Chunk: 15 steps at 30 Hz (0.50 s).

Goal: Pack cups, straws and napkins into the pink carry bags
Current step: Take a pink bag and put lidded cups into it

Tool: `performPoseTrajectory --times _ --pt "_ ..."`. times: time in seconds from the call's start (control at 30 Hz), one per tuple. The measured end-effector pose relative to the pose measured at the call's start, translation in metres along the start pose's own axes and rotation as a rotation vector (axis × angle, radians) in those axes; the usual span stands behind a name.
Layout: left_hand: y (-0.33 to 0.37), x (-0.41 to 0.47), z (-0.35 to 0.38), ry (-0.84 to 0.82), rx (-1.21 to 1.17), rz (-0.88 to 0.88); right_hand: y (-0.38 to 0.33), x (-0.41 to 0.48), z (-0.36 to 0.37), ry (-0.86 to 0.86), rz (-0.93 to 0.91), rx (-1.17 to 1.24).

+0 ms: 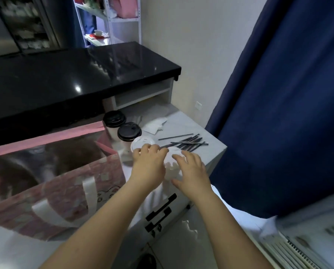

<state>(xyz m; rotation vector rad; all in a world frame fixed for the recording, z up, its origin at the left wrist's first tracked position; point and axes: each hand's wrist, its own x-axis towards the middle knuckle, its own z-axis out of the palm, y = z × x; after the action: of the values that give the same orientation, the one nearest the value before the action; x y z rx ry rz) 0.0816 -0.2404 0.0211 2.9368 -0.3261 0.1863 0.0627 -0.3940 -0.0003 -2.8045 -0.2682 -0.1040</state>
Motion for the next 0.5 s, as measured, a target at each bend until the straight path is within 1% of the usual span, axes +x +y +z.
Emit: performPoseTrajectory --times 0.07,0.13,0.27,0.4,0.5 --pt "-0.004 0.02 0.001 0.005 0.023 0.008 0.003 0.02 -0.001 -0.063 0.019 -0.017" --pt "-0.007 0.035 0.003 0.024 0.007 -0.026 0.006 0.036 0.001 -0.121 0.036 -0.02" --pt "-0.005 0.048 0.01 0.055 -0.093 -0.09 0.008 0.055 0.014 -0.179 -0.023 -0.066" --pt "-0.004 0.058 0.01 0.02 -0.145 -0.136 0.012 0.06 0.018 -0.146 -0.079 0.016" --pt "-0.001 0.065 -0.001 0.076 -0.153 -0.172 0.026 0.068 0.003 -0.089 -0.099 0.056"
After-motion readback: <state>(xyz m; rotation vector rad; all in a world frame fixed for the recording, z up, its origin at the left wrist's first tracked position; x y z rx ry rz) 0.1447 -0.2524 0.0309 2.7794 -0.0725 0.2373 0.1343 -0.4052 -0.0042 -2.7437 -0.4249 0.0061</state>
